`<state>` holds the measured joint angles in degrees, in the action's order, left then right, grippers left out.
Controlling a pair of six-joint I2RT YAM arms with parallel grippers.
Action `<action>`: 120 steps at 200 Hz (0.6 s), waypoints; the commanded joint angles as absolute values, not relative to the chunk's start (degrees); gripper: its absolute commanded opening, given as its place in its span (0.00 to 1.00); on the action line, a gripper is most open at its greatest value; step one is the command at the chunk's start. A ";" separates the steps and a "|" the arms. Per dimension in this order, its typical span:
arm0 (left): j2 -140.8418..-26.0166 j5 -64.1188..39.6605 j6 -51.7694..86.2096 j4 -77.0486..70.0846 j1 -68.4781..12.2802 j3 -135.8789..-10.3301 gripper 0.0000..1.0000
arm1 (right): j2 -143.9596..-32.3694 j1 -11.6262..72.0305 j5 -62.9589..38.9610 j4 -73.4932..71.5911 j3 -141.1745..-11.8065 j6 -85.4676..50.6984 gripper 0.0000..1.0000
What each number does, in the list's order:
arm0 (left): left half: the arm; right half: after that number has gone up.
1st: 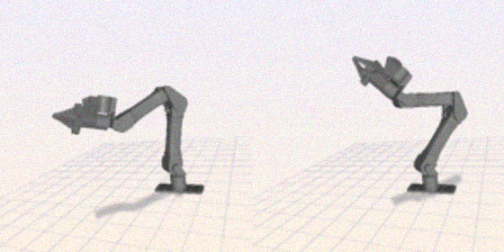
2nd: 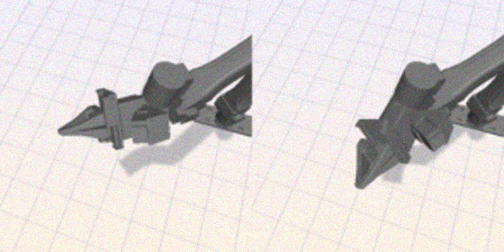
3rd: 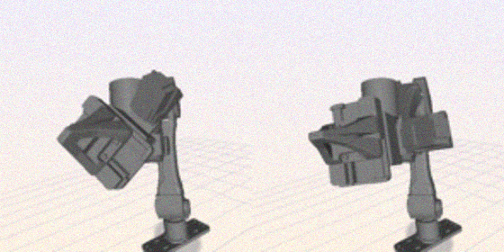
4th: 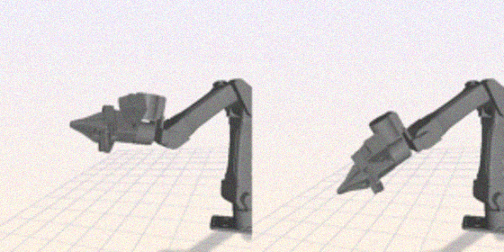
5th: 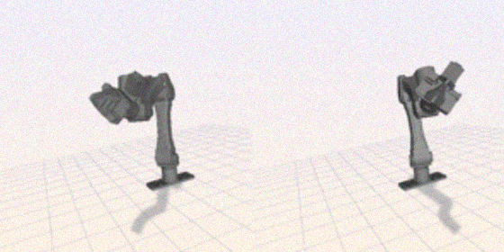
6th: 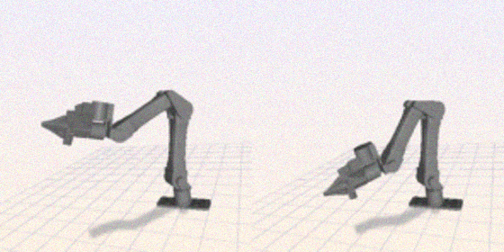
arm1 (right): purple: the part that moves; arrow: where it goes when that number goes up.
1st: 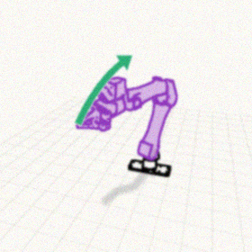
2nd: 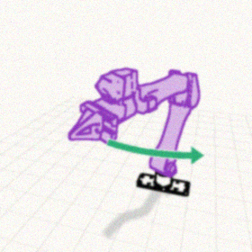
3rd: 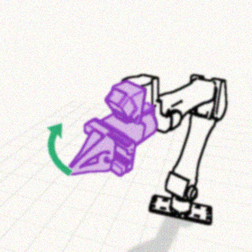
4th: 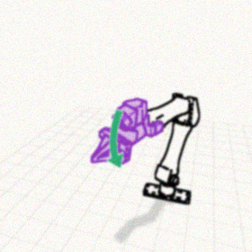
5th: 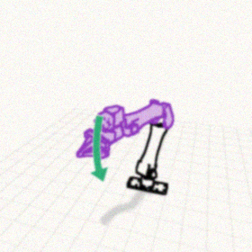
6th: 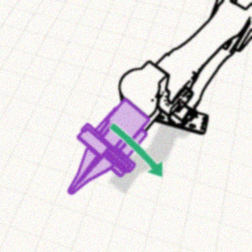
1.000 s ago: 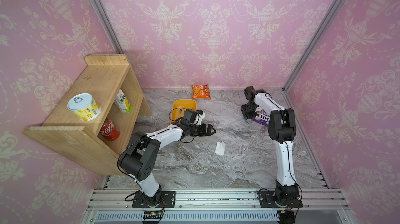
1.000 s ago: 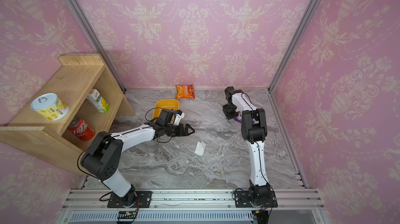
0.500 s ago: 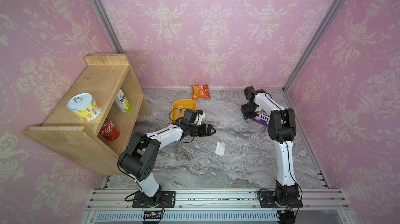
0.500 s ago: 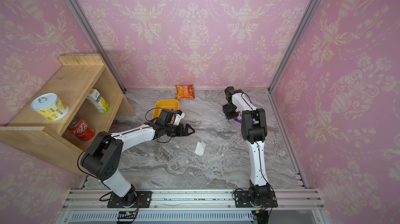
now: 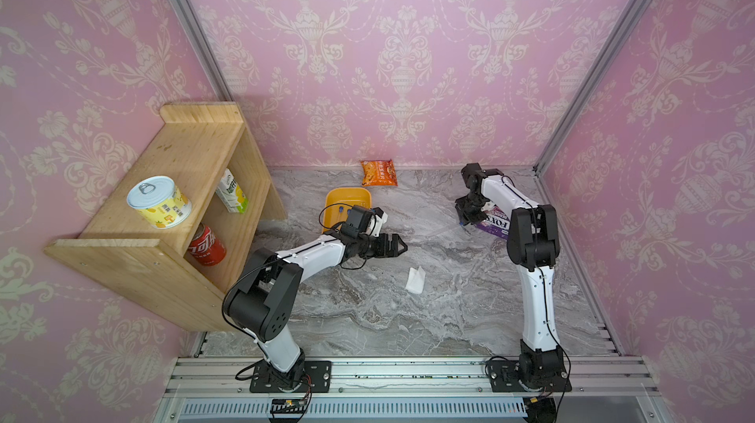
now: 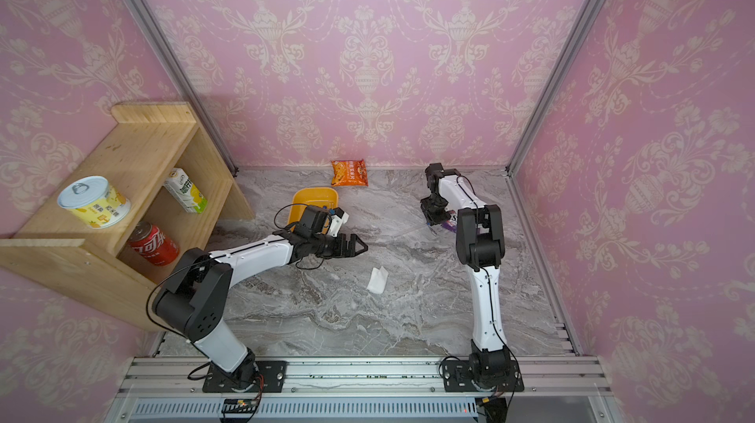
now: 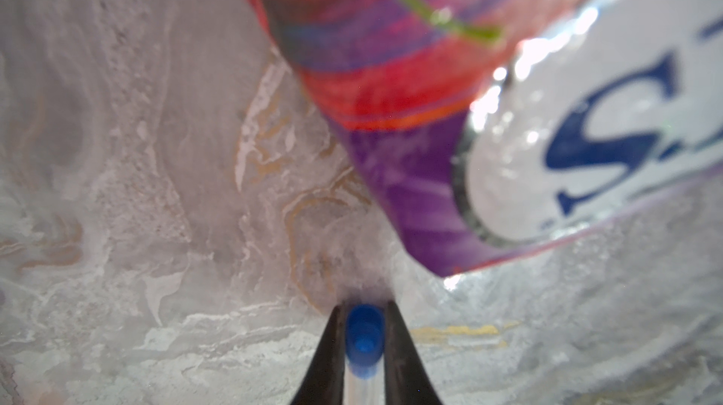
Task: Wipe the exteriors of test tubes
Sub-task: Pick up the test tube at the center of the board.
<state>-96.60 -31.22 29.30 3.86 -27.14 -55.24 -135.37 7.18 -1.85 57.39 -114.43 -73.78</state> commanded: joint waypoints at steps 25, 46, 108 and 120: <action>-97.17 -31.57 29.09 4.28 -27.51 -55.64 0.99 | -136.17 7.03 -2.81 58.88 -112.55 -74.18 0.11; -96.44 -30.87 28.83 5.33 -28.16 -55.38 0.99 | -134.46 7.01 -2.89 58.92 -111.76 -73.86 0.11; -94.15 -27.80 26.78 11.96 -33.04 -56.50 0.99 | -129.64 7.21 -3.82 58.75 -107.67 -72.98 0.11; -93.96 -26.54 26.55 13.36 -34.10 -56.91 0.99 | -128.59 7.21 -4.13 58.61 -106.83 -72.93 0.11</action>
